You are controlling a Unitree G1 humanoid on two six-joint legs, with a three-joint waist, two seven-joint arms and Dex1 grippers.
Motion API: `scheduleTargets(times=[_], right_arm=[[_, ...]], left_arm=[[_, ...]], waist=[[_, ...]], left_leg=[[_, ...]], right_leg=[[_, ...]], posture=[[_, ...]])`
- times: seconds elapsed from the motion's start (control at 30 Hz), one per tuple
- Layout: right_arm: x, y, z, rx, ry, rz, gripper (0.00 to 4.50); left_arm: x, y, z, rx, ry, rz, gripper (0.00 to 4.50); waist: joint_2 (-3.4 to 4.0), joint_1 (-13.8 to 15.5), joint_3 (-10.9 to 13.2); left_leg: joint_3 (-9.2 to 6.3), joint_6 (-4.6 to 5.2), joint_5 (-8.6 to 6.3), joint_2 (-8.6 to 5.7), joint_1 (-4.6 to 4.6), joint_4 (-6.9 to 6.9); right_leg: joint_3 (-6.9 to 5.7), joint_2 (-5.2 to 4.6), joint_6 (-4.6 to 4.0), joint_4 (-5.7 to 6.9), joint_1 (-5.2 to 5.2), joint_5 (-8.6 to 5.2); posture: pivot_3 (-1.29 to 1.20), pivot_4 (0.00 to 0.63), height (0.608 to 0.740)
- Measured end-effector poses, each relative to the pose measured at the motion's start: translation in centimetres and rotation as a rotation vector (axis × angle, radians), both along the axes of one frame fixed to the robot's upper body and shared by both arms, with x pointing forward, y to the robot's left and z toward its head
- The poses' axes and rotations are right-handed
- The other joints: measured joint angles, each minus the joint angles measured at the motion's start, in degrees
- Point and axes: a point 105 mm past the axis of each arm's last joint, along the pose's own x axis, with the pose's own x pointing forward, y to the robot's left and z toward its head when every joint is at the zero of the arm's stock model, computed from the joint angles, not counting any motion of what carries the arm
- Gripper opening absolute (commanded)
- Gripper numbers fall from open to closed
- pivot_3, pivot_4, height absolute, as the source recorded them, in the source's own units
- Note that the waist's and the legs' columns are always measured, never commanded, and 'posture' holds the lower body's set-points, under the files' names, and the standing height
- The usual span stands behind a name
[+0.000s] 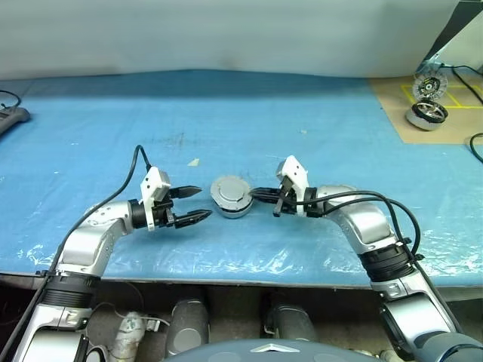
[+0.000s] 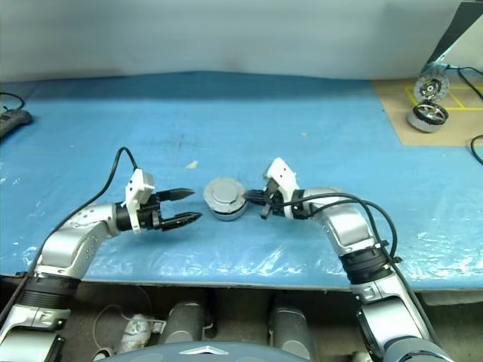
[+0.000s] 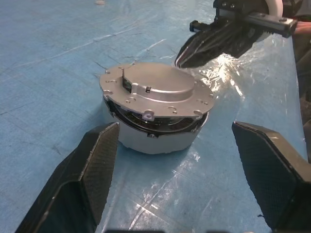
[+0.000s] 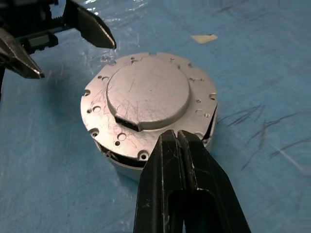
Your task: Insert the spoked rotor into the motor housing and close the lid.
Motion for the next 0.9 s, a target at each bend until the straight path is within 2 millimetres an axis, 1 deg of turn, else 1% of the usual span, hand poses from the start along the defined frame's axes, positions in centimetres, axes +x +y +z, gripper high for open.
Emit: scheduleTargets(times=[0.1, 0.17, 0.33, 0.43, 0.57, 0.67, 0.73, 0.77, 0.83, 0.9], right_arm=[[0.1, -1.6, 1.4, 0.016, -0.035, -0.052, 0.02], [-0.2, -2.7, 1.8, 0.015, -0.045, -0.086, 0.02], [-1.3, -5.0, 1.4, -0.004, -0.032, -0.161, 0.02], [-2.3, -6.3, 1.1, -0.007, -0.014, -0.217, 0.02], [-3.7, -6.7, 0.7, -0.006, 0.014, -0.236, 0.02], [-5.0, -6.7, -0.1, -0.002, 0.052, -0.247, 0.02], [-5.6, -6.7, -0.5, -0.007, 0.066, -0.258, 0.02], [-5.7, -6.8, -0.7, -0.011, 0.071, -0.269, 0.02], [-6.0, -7.1, -0.9, -0.016, 0.074, -0.29, 0.02], [-6.1, -7.5, -1.0, -0.016, 0.076, -0.321, 0.02]], left_arm=[[0.2, -0.1, 0.3, -0.001, -0.01, -0.006, 4.01], [0.4, 0.0, 0.1, -0.003, -0.001, 0.0, 4.01], [0.7, 0.1, -0.1, -0.005, 0.008, 0.005, 4.01], [1.2, 0.2, 0.0, -0.011, 0.014, 0.017, 4.01], [2.5, 0.4, 0.5, -0.033, 0.017, 0.041, 4.01], [3.8, 0.9, 1.8, -0.062, -0.008, 0.065, 4.01], [4.2, 1.0, 2.9, -0.078, -0.035, 0.066, 4.01], [4.2, 0.9, 3.4, -0.091, -0.048, 0.052, 4.01], [4.0, 0.3, 3.8, -0.11, -0.06, 0.03, 4.01], [3.8, -2.2, 3.6, -0.161, -0.059, -0.013, 4.01]], waist=[[0.0, 0.1, 0.0], [0.0, 0.2, 0.0], [0.0, 0.2, 0.0], [0.0, 0.2, 0.0], [0.0, 0.3, 0.0], [0.0, 0.4, 0.0], [-0.01, 0.4, 0.0], [-0.01, 0.4, 0.0], [0.0, 0.4, 0.0], [0.05, 0.8, 0.0]], left_leg=[[0.0, 0.0, 0.0, -0.01, -0.02, 0.0], [0.0, 0.01, 0.0, -0.01, -0.03, -0.01], [0.0, 0.01, 0.0, -0.01, -0.02, -0.02], [0.0, 0.01, 0.0, -0.01, -0.01, -0.03], [-0.02, 0.01, 0.0, -0.01, 0.0, -0.03], [-0.02, 0.01, -0.01, -0.04, -0.03, -0.04], [-0.02, 0.02, -0.01, -0.04, -0.06, -0.05], [-0.02, 0.02, -0.01, -0.04, -0.06, -0.07], [-0.02, 0.02, -0.02, -0.04, -0.07, -0.12], [-0.02, 0.06, -0.03, -0.1, -0.07, -0.14]], right_leg=[[0.0, 0.0, 0.0, -0.02, 0.01, 0.0], [0.0, 0.0, 0.0, -0.04, 0.01, 0.0], [0.0, 0.0, 0.01, -0.06, 0.0, 0.0], [0.0, 0.0, 0.02, -0.08, 0.0, -0.01], [-0.01, 0.0, 0.03, -0.08, 0.01, -0.01], [-0.01, -0.01, 0.03, -0.14, 0.02, -0.01], [-0.01, -0.01, 0.03, -0.2, 0.01, -0.01], [-0.01, -0.01, 0.03, -0.22, 0.01, -0.01], [-0.01, -0.01, 0.03, -0.27, 0.01, -0.01], [-0.02, -0.05, 0.03, -0.36, 0.09, 0.0]], posture=[[0.0, 0.15, 0.74], [0.0, 0.15, 0.74], [0.0, 0.15, 0.74], [0.0, 0.15, 0.74], [0.0, 0.15, 0.74], [0.0, 0.15, 0.74], [0.0, 0.15, 0.74], [0.0, 0.15, 0.74], [0.0, 0.15, 0.74], [0.0, 0.15, 0.74]])
